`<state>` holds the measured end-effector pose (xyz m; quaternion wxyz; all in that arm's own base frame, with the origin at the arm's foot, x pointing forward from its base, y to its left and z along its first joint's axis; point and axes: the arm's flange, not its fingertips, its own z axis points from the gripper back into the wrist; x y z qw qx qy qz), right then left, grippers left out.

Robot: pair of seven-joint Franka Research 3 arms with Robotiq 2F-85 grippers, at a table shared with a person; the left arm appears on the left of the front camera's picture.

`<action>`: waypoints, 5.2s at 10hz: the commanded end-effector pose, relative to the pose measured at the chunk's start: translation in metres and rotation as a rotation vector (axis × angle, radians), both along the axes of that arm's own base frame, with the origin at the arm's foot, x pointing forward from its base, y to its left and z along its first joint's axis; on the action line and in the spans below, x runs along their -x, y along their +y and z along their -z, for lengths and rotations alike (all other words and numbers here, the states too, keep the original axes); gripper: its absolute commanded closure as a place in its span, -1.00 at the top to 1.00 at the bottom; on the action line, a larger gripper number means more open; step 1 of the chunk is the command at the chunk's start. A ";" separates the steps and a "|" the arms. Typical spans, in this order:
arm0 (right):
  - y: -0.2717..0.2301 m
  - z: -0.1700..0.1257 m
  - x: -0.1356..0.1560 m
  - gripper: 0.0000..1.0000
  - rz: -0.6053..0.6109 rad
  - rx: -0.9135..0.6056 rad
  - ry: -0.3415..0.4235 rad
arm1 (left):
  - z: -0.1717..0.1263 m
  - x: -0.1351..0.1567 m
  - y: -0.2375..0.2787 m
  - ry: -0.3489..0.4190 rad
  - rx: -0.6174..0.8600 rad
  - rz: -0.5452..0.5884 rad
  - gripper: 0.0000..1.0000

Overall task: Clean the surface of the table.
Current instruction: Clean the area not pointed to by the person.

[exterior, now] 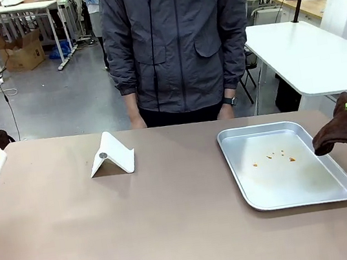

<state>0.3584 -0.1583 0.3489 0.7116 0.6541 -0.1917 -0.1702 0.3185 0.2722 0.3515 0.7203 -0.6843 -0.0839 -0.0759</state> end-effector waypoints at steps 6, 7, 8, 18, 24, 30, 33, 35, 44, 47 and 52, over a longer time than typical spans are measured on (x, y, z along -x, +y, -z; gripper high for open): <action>0.074 -0.068 -0.065 -0.81 -0.224 0.531 0.060 | -0.003 0.003 -0.003 -0.002 0.001 -0.001 -0.64; 0.083 -0.067 -0.075 -1.00 -0.196 0.637 0.055 | -0.003 0.003 -0.003 -0.002 0.001 -0.001 -0.64; 0.091 -0.066 -0.083 -1.00 -0.175 0.730 0.069 | -0.003 0.003 -0.003 -0.002 0.001 -0.001 -0.64; 0.160 0.023 -0.156 -1.00 -0.302 1.042 0.087 | -0.003 0.003 -0.003 -0.002 0.001 -0.001 -0.64; 0.213 0.055 -0.152 -1.00 -0.469 0.961 0.080 | -0.003 0.003 -0.003 -0.002 0.001 -0.001 -0.64; 0.255 0.059 -0.119 -1.00 -0.729 0.968 -0.022 | -0.003 0.003 -0.003 -0.002 0.001 -0.001 -0.64; 0.237 0.060 -0.121 -1.00 -0.706 1.046 0.019 | -0.003 0.003 -0.003 -0.002 0.001 -0.001 -0.64; 0.210 0.060 -0.129 -1.00 -0.571 1.072 0.088 | -0.003 0.003 -0.003 -0.002 0.001 -0.001 -0.64; 0.121 0.017 -0.116 -1.00 -0.285 0.418 0.235 | -0.003 0.003 -0.003 -0.002 0.001 -0.001 -0.64; 0.106 -0.014 -0.092 -1.00 -0.377 0.082 0.221 | -0.003 0.003 -0.003 -0.002 0.001 -0.001 -0.64; 0.048 -0.038 -0.055 -1.00 -0.442 -0.114 0.189 | -0.003 0.003 -0.003 -0.002 0.001 -0.001 -0.64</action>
